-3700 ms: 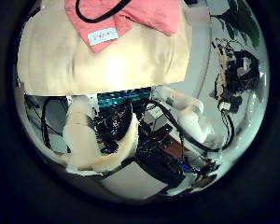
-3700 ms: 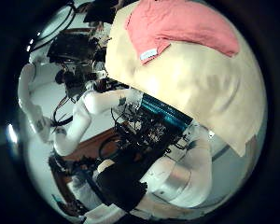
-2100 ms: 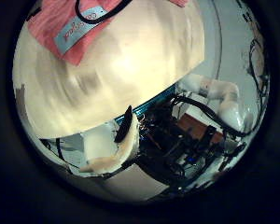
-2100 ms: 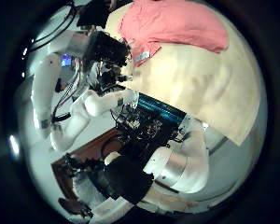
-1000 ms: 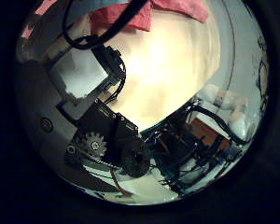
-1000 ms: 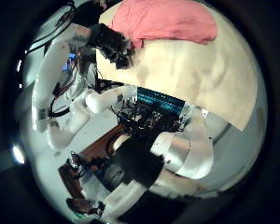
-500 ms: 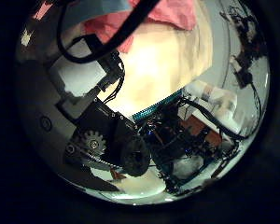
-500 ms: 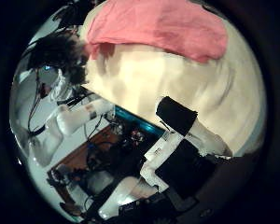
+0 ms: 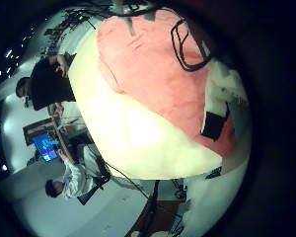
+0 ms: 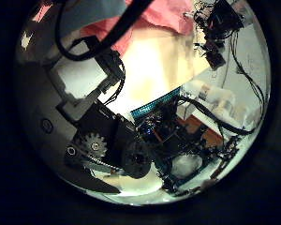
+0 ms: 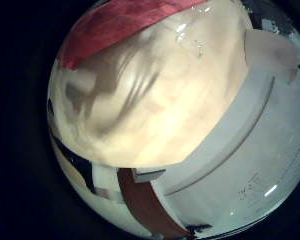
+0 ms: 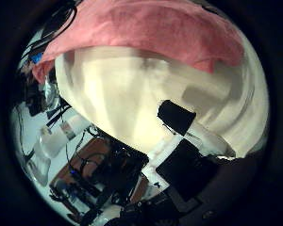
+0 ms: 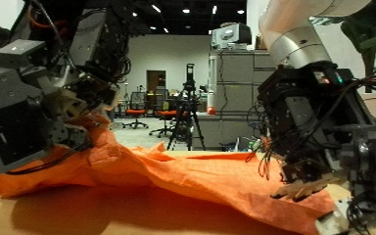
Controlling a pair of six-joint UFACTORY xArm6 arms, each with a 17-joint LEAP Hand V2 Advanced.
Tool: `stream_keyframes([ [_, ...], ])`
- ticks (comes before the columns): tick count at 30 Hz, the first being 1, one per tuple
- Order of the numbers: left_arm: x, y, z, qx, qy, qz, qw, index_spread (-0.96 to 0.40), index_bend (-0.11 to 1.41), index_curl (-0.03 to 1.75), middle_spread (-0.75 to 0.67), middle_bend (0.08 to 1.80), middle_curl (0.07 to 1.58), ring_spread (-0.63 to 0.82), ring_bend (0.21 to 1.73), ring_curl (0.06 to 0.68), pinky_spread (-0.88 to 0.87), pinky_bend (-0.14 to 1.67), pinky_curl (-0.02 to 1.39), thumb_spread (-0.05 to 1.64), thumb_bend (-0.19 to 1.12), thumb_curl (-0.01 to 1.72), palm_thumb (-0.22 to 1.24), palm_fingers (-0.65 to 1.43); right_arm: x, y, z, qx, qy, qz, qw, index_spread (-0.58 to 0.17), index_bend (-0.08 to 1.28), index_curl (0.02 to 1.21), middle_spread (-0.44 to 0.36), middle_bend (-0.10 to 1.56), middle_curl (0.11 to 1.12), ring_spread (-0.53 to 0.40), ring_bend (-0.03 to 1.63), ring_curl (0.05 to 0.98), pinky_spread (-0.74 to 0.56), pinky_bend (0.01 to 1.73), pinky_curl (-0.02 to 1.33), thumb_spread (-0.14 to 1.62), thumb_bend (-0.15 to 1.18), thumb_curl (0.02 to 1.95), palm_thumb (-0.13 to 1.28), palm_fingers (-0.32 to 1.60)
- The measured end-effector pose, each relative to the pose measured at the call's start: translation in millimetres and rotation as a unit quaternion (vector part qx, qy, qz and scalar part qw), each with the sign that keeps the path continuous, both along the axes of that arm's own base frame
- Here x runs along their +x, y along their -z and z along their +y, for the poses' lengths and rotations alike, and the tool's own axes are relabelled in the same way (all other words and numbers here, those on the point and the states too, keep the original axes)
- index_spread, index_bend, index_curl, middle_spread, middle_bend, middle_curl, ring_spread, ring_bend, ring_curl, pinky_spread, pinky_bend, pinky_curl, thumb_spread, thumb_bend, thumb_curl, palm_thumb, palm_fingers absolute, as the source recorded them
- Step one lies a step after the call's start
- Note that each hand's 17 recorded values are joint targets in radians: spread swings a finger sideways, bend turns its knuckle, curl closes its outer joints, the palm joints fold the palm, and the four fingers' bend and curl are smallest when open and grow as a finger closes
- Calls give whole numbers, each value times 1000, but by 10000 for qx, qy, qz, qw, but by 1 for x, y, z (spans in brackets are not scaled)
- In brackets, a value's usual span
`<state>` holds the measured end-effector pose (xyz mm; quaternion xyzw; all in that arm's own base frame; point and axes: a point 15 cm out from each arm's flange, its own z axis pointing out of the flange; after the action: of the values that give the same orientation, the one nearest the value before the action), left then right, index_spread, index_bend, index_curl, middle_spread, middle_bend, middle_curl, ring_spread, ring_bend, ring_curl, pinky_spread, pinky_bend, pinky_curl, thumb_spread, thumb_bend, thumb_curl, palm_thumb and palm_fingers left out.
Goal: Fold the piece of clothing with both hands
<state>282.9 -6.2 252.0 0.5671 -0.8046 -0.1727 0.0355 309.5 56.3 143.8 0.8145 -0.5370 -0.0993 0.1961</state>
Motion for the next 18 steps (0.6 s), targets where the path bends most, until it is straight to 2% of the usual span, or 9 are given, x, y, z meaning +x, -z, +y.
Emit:
stream_keyframes([
  [3,0,-1,0,-6,1,3,10000,-749,355,1242,-654,833,1193,-439,1417,560,-585,1369,646,984,-11,771,877,947,2,3,-4,-211,8,-67,9998,-231,166,322,-64,316,415,-159,612,343,-177,353,284,994,-6,336,719,649],
  [4,0,-2,0,2,0,8,10000,-749,345,1257,-655,835,1198,-439,1415,558,-584,1369,643,984,-11,773,876,952,6,4,-5,-265,22,-151,9995,-249,163,318,-86,339,428,-195,656,352,-248,410,290,987,-2,343,746,760],
  [5,0,-3,0,5,3,10,10000,-751,336,1270,-656,833,1201,-441,1414,556,-584,1369,641,984,-13,776,873,954,9,4,-4,-289,43,-224,9993,-281,183,321,-121,387,447,-234,721,361,-328,488,300,981,5,356,782,982],
  [6,-1,-4,0,0,11,13,10000,-750,327,1284,-657,830,1204,-441,1415,556,-583,1369,638,984,-12,778,872,957,12,5,-4,-317,60,-316,9990,-301,212,342,-144,417,468,-260,766,385,-374,530,323,976,1,363,801,1073],
  [8,-2,-6,0,-7,21,31,10000,-749,310,1310,-659,819,1208,-441,1413,553,-582,1368,634,985,-14,780,866,961,17,4,-2,-317,65,-429,9986,-345,382,434,-173,583,553,-281,855,456,-429,678,405,983,6,382,864,1326],
  [11,-3,-10,2,11,45,77,10000,-745,283,1345,-660,810,1213,-441,1407,550,-581,1365,628,988,-12,784,860,970,19,-2,-3,-285,69,-501,9983,-357,611,544,-179,765,639,-281,951,517,-425,854,497,1040,28,404,941,1395],
  [12,-5,-12,3,13,52,104,9999,-744,275,1356,-660,807,1215,-441,1405,549,-581,1363,626,992,-10,785,862,973,19,-6,-3,-278,69,-523,9982,-357,632,556,-180,797,653,-282,966,526,-420,885,512,1051,34,407,956,1384],
  [15,-8,-19,6,3,63,204,9998,-738,250,1386,-662,795,1220,-442,1399,546,-580,1359,620,996,-11,787,862,982,18,-20,-5,-261,93,-592,9979,-348,812,657,-182,971,729,-280,1097,592,-389,1025,600,1141,76,439,1040,1282],
  [18,-15,-28,9,-7,81,348,9994,-731,227,1413,-663,784,1224,-443,1392,544,-580,1354,615,999,-11,790,861,990,4,-34,-11,-339,150,-431,9984,-339,906,721,-182,1067,775,-274,1181,643,-365,1110,664,1194,84,461,1064,1187],
])
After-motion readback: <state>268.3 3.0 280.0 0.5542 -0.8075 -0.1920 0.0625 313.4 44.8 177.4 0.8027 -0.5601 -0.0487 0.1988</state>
